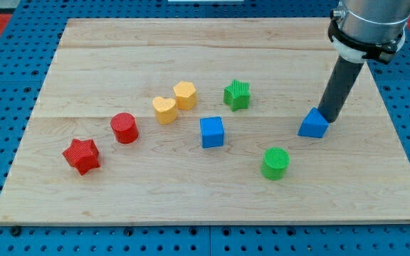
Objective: Push the blue triangle above the green circle
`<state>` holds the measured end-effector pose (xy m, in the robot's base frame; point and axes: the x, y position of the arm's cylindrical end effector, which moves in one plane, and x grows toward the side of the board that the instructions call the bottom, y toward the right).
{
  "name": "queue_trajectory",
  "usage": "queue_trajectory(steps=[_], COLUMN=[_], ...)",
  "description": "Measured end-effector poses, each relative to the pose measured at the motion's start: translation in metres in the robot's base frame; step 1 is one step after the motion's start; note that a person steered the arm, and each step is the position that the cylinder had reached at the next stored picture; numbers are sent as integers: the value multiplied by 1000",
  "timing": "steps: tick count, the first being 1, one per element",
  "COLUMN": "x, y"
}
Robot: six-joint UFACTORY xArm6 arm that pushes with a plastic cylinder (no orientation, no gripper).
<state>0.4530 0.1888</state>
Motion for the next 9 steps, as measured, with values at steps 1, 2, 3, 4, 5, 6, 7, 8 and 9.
queue_trajectory(steps=[1,2,3,4,5,6,7,8,9], x=[3,6,22,39,39,39,35,33,41], y=[-5,-7,-7,-10,-18,-33,-52,-59,-50])
